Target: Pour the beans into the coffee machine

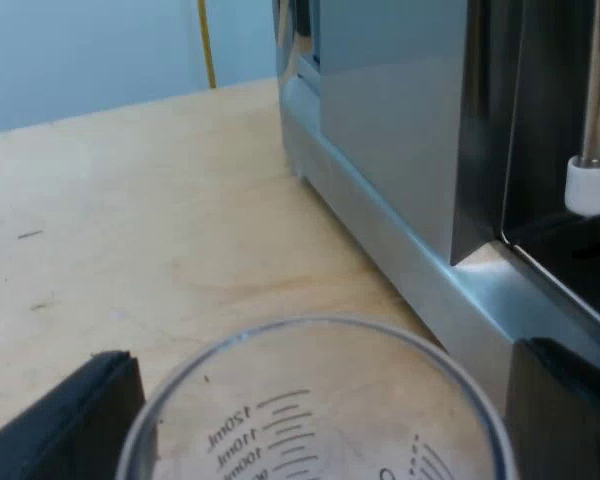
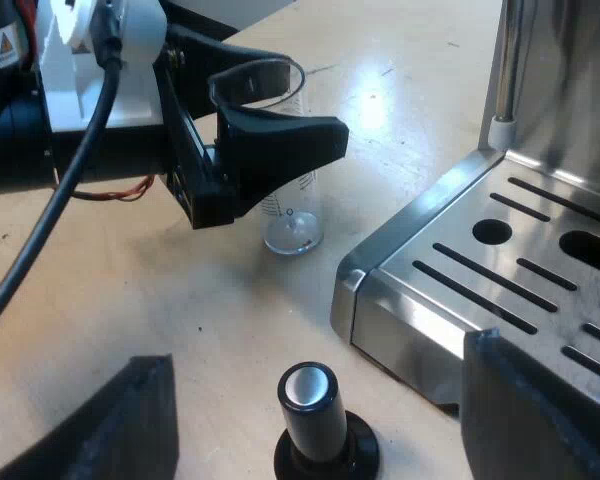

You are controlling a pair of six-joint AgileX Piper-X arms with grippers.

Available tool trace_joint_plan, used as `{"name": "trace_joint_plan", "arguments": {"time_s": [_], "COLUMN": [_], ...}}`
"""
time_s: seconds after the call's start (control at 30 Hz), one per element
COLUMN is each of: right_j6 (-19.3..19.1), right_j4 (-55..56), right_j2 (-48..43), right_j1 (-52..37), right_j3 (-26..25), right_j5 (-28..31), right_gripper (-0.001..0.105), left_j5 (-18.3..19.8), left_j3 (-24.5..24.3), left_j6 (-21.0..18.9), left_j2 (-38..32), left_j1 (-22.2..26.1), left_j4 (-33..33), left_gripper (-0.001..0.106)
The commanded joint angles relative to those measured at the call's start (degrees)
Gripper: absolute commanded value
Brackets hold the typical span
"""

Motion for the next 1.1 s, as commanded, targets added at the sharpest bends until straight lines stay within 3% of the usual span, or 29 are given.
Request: {"name": "trace_joint_plan", "arguments": {"time_s": [0.03, 0.37, 0.5, 0.67, 0.83, 1.1], "right_j6": [-0.08, 0.66, 3.79, 3.78, 3.07, 2.02], "right_j4": [-0.46, -0.46, -0.46, 0.69, 13.25, 18.15], "right_j2": [0.02, 0.02, -0.09, -1.11, -1.97, -1.95], "right_j1": [-0.03, -0.03, -0.13, -0.13, -0.13, -0.81], "right_j3": [0.01, 0.01, 0.01, -0.85, -6.99, -13.93], "right_j5": [0.41, 0.41, -0.04, -1.88, -1.88, -1.88], "right_gripper": [0.062, 0.062, 0.062, 0.062, 0.062, 0.062], "left_j5": [-1.23, -1.12, -0.98, -0.98, -0.98, -1.66], "left_j3": [-0.31, -0.31, -0.31, -0.31, -0.31, -0.31], "left_j6": [-0.42, -2.19, -6.13, -8.07, -12.09, -12.09], "left_j2": [-2.9, -9.64, -10.64, -13.2, -16.48, -25.0], "left_j1": [0.05, 0.05, 0.05, 0.05, 0.05, 0.05], "left_j4": [-0.23, 2.56, 2.89, 2.91, 3.22, 9.65], "left_gripper": [0.075, 0.075, 0.075, 0.075, 0.075, 0.075]}}
